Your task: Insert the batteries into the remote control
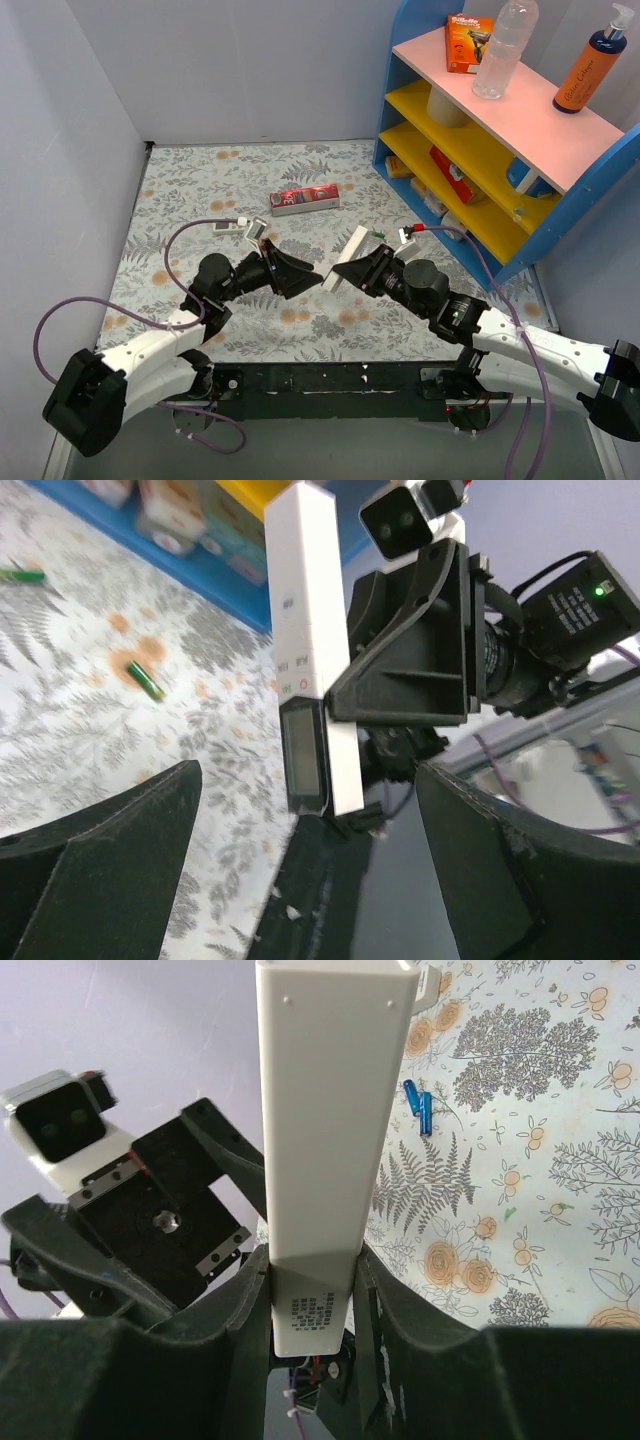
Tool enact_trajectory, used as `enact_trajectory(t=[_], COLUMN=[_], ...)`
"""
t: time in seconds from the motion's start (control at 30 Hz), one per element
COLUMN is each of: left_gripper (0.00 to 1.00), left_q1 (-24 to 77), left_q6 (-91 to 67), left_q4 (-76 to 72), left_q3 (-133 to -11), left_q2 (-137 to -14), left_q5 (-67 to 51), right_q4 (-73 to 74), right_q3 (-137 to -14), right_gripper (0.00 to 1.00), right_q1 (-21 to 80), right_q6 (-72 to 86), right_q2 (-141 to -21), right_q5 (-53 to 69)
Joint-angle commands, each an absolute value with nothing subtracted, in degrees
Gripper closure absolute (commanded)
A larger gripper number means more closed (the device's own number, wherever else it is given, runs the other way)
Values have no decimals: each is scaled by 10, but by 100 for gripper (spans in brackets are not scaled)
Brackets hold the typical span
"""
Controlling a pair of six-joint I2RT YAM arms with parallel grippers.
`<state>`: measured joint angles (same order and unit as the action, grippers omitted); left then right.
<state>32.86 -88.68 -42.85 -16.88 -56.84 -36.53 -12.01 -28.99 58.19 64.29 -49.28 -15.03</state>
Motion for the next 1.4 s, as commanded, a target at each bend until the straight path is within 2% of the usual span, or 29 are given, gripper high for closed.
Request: enact_trajectory(t=[0.0, 0.17, 0.3, 0.5, 0.93, 1.17, 1.37], left_gripper=[12, 12, 10, 7, 6, 5, 10], left_q1=[350, 377, 394, 413, 435, 475, 476], left_q6=[-731, -602, -512, -429, -426, -448, -551], left_q4=[-256, -137, -83, -78, -62, -85, -136], left_q3=[-229, -293, -321, -325, -326, -333, -316], left_q2=[-488, -455, -462, -462, -492, -510, -537], left_q5=[-252, -147, -126, -116, -190, -146, -110], right_q4=[-136, -62, -1, 33, -18, -39, -83], right_q3=[-308, -348, -378, -409, -385, -383, -357], right_gripper=[99, 99, 99, 99, 99, 99, 99], right_q1=[583, 583, 582, 576, 559, 559, 559], right_q6=[713, 739, 787, 827, 807, 831, 866], right_q2=[-490, -483, -486, -496, -510, -534, -548], right_q5=[-195, -221, -246, -251, -217, -196, -171])
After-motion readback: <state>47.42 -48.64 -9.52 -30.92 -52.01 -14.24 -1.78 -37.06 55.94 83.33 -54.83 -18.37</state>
